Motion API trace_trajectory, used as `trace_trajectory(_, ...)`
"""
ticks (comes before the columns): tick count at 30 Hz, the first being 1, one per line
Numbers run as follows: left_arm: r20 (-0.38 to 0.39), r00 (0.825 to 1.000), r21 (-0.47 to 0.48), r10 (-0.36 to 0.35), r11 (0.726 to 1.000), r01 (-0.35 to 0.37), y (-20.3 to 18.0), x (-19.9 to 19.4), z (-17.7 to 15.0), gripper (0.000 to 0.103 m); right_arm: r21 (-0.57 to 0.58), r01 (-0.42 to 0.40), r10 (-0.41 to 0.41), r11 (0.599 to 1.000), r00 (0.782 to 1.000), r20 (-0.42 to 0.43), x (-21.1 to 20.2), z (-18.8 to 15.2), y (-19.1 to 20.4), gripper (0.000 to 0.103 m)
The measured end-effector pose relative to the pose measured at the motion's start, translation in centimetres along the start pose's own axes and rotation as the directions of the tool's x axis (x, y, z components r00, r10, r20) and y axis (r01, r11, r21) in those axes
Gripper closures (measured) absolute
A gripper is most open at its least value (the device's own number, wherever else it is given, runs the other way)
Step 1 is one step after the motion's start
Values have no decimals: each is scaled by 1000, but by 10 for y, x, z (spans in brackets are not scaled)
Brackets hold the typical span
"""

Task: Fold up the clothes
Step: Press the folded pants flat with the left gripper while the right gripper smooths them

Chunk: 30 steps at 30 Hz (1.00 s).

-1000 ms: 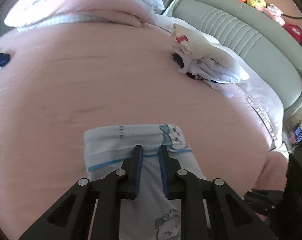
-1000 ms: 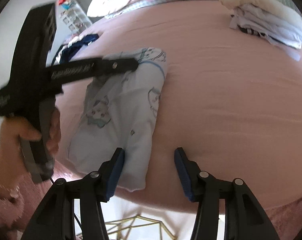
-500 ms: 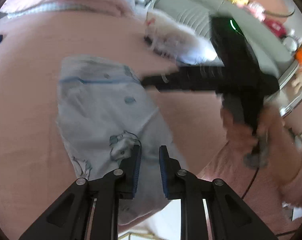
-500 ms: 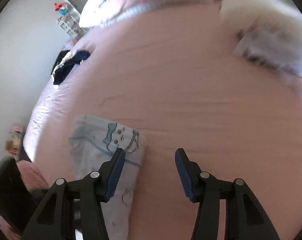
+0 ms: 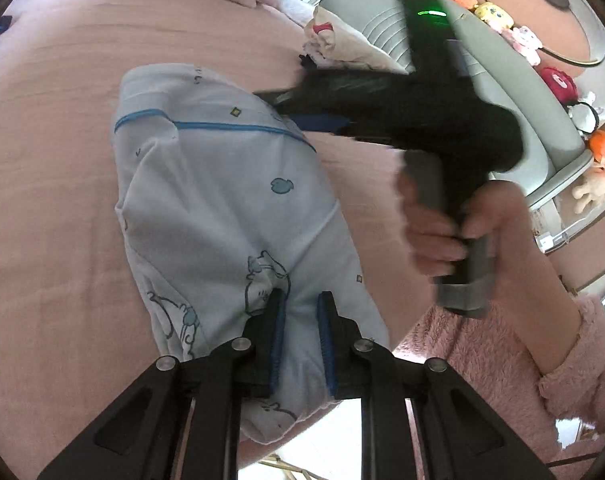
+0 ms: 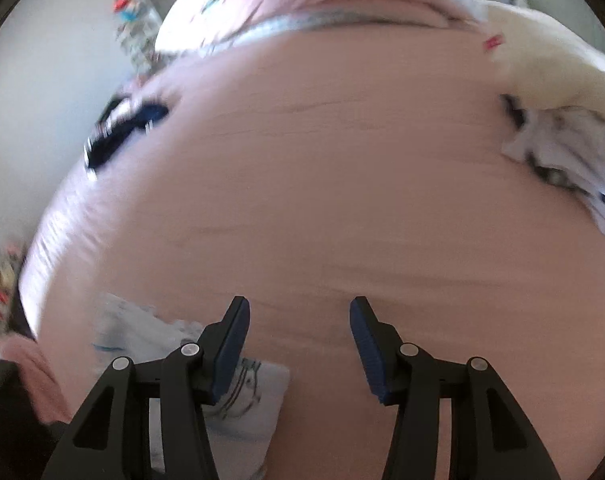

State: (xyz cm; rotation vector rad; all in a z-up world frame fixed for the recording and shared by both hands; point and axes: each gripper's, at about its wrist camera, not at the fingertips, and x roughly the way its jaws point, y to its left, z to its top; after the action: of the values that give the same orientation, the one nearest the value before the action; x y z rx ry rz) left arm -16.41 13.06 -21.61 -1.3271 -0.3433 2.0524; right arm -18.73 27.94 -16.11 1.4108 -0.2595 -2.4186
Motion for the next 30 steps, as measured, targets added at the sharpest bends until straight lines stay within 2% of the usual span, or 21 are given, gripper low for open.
trace_trajectory(3, 47, 999, 30, 26, 999, -28, -12, -13, 14, 87, 52, -2, 0, 999, 999, 47, -44, -20, -12, 52)
trace_trajectory(5, 91, 995, 60, 51, 997, -56, -20, -20, 28, 87, 86, -24, 22, 996, 999, 27, -55, -40, -21, 52)
trace_trajectory(8, 116, 987, 132, 109, 984, -124, -31, -16, 53, 86, 206, -81, 91, 975, 995, -35, -53, -72, -36, 52)
trace_trajectory(10, 92, 987, 169, 128, 975, -143, -30, -4, 70, 86, 241, -132, 153, 962, 986, -69, -44, -81, -31, 52)
trace_trajectory(11, 60, 991, 183, 118, 975, -128, -29, 6, 78, 86, 240, -148, 172, 959, 982, -83, -38, -83, -26, 52)
trace_trajectory(13, 1, 991, 228, 135, 965, -132, -26, 28, 94, 86, 202, -153, 177, 967, 979, -105, -29, -84, -13, 52)
trace_trajectory(15, -23, 985, 281, 169, 947, -156, -25, 40, 91, 85, 192, -140, 163, 971, 980, -113, -21, -87, -5, 51)
trace_trajectory(19, -1, 981, 219, 192, 958, -187, -8, 28, 80, 85, 174, -115, 139, 978, 982, -131, -19, -101, 4, 53)
trace_trajectory(22, 32, 971, 205, 238, 949, -240, -5, 25, 76, 89, 128, -92, 110, 987, 984, -137, -23, -114, 17, 53)
trace_trajectory(24, 38, 967, 193, 251, 948, -254, -4, 31, 80, 90, 44, -66, 72, 997, 987, -143, -26, -123, 35, 53)
trace_trajectory(26, 37, 973, 163, 229, 959, -232, 0, 26, 82, 91, -51, -51, 42, 997, 987, -153, -26, -129, 58, 53)
trace_trajectory(27, 39, 977, 149, 209, 966, -212, 1, 21, 82, 91, -77, -62, 48, 995, 985, -167, -27, -133, 65, 54)
trace_trajectory(29, 55, 982, 134, 181, 973, -187, 2, 6, 79, 91, -53, -93, 84, 994, 983, -164, -33, -132, 63, 54)
trace_trajectory(30, 72, 981, 139, 178, 973, -187, 0, -6, 75, 91, 24, -143, 145, 989, 981, -130, -40, -128, 54, 55)
